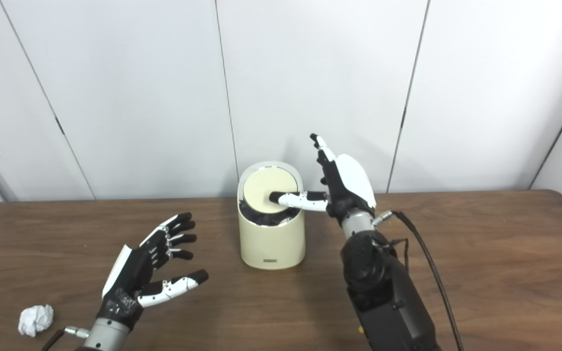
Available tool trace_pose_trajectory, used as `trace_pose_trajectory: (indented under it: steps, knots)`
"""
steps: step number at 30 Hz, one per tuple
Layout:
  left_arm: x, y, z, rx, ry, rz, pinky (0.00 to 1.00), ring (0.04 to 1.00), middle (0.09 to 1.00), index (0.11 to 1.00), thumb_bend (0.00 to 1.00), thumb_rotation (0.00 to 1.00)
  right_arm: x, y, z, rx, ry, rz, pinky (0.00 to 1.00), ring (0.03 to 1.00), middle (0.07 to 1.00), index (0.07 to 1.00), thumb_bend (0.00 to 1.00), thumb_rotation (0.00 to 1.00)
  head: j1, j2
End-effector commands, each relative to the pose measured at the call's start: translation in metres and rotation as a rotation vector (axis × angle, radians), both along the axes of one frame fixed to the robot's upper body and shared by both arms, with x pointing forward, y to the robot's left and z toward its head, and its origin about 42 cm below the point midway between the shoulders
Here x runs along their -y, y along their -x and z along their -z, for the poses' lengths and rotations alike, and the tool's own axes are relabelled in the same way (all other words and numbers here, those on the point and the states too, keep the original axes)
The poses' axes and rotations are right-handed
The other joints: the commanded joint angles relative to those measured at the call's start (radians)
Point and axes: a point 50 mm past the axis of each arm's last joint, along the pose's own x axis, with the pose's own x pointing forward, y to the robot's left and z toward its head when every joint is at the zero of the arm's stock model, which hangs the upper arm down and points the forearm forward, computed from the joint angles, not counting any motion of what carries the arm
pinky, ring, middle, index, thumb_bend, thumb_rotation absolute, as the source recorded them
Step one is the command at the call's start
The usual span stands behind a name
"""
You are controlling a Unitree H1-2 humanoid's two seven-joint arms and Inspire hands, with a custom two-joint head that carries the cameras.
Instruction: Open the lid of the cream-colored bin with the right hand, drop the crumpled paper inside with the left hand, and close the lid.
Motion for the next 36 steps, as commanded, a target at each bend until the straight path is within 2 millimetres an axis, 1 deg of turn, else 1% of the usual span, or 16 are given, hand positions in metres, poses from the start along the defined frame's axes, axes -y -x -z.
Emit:
trace_pose_trajectory:
  steps: [1,7,9,13,20,23,25,28,32,34,36]
  knots:
    - [0.002,-0.003,-0.019,0.079,0.006,0.004,0.67,0.789,0.856,0.884,0.75,0.16,-0.010,-0.006,-0.030,0.109,0.006,-0.017,0.64,0.839,0.922,0.947,0.82,0.46,0.000,0.002]
    - [0.001,-0.004,-0.020,0.084,0.010,0.009,0.66,0.791,0.855,0.882,0.75,0.16,-0.014,-0.012,-0.030,0.088,0.018,-0.021,0.65,0.834,0.918,0.946,0.81,0.45,0.000,0.003]
    - [0.001,-0.004,-0.020,0.085,0.007,0.011,0.67,0.795,0.859,0.883,0.75,0.16,-0.015,-0.012,-0.029,0.084,0.020,-0.024,0.66,0.844,0.918,0.946,0.81,0.44,0.000,0.003]
    - [0.001,-0.004,-0.021,0.089,0.011,0.014,0.67,0.791,0.858,0.881,0.76,0.17,-0.019,-0.014,-0.029,0.078,0.036,-0.024,0.67,0.860,0.919,0.942,0.82,0.43,0.001,0.010]
    - [0.002,-0.003,-0.023,0.085,0.006,0.009,0.67,0.785,0.852,0.877,0.76,0.18,-0.018,-0.016,-0.027,0.061,0.055,-0.013,0.66,0.860,0.927,0.939,0.83,0.39,0.002,0.013]
    - [0.002,-0.002,-0.023,0.088,0.012,0.014,0.66,0.787,0.856,0.880,0.76,0.17,-0.015,-0.017,-0.026,0.053,0.064,-0.007,0.65,0.851,0.922,0.938,0.81,0.33,0.001,0.017]
    - [0.002,-0.001,-0.023,0.087,0.011,0.015,0.66,0.790,0.858,0.882,0.76,0.17,-0.014,-0.016,-0.024,0.046,0.074,-0.005,0.63,0.839,0.923,0.938,0.80,0.27,0.001,0.018]
    - [0.001,0.000,-0.024,0.086,0.009,0.014,0.66,0.793,0.858,0.883,0.76,0.18,-0.013,-0.016,-0.022,0.037,0.088,0.001,0.62,0.833,0.923,0.934,0.80,0.23,-0.001,0.021]
    - [0.001,0.001,-0.024,0.087,0.005,0.013,0.67,0.789,0.856,0.882,0.76,0.18,-0.012,-0.015,-0.020,0.030,0.096,0.006,0.60,0.820,0.927,0.921,0.80,0.10,-0.001,0.025]
    - [0.001,0.001,-0.025,0.086,0.009,0.016,0.66,0.790,0.857,0.883,0.76,0.17,-0.012,-0.014,-0.019,0.022,0.101,0.013,0.59,0.813,0.931,0.912,0.79,0.03,0.000,0.028]
    - [0.001,0.002,-0.025,0.083,0.010,0.016,0.65,0.793,0.858,0.884,0.76,0.17,-0.012,-0.013,-0.018,0.015,0.106,0.017,0.59,0.808,0.936,0.907,0.79,0.01,-0.001,0.030]
